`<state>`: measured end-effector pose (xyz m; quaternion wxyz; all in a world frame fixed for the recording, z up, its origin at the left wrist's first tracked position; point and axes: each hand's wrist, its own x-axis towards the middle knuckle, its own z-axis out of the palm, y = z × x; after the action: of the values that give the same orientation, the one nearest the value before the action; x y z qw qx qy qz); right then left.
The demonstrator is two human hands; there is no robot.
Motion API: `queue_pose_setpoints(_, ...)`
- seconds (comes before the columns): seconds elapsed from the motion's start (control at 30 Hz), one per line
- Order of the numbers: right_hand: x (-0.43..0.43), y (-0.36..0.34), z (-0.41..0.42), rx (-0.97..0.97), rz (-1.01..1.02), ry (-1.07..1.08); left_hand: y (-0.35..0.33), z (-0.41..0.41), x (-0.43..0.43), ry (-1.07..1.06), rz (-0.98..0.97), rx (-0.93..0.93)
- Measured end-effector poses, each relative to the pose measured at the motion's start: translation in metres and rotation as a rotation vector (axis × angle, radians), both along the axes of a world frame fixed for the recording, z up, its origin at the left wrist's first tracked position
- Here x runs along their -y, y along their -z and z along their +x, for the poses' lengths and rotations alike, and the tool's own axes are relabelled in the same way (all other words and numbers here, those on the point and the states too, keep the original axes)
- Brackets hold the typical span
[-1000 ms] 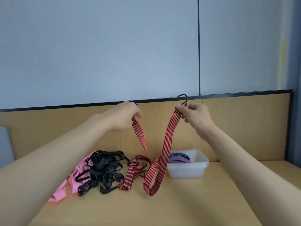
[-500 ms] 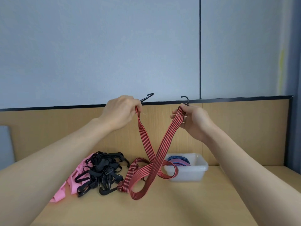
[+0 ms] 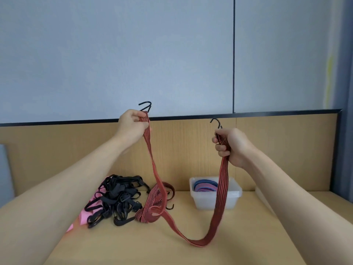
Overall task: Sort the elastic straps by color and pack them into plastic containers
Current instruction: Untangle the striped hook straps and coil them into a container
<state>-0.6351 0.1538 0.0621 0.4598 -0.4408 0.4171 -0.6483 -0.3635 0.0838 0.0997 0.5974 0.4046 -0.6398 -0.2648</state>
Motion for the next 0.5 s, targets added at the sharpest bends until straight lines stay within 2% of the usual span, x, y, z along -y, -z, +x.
queue_pose_setpoints(0.1, 0.004, 0.006, -0.009, -0.008, 0.01, 0.066, -0.002, 0.005, 0.002, 0.063, 0.11, -0.108)
queue_pose_setpoints(0.2, 0.006, 0.009, -0.012, 0.086, -0.025, 0.074, -0.003, 0.007, 0.004, 0.24, 0.249, -0.232)
queue_pose_setpoints(0.37, 0.007, 0.006, -0.001, 0.108, -0.086, 0.03, 0.003, -0.005, 0.004, 0.259, 0.276, -0.151)
queue_pose_setpoints(0.5, 0.007, -0.004, 0.011, 0.084, -0.089, 0.038, 0.003, -0.018, 0.0, 0.39, 0.32, -0.218)
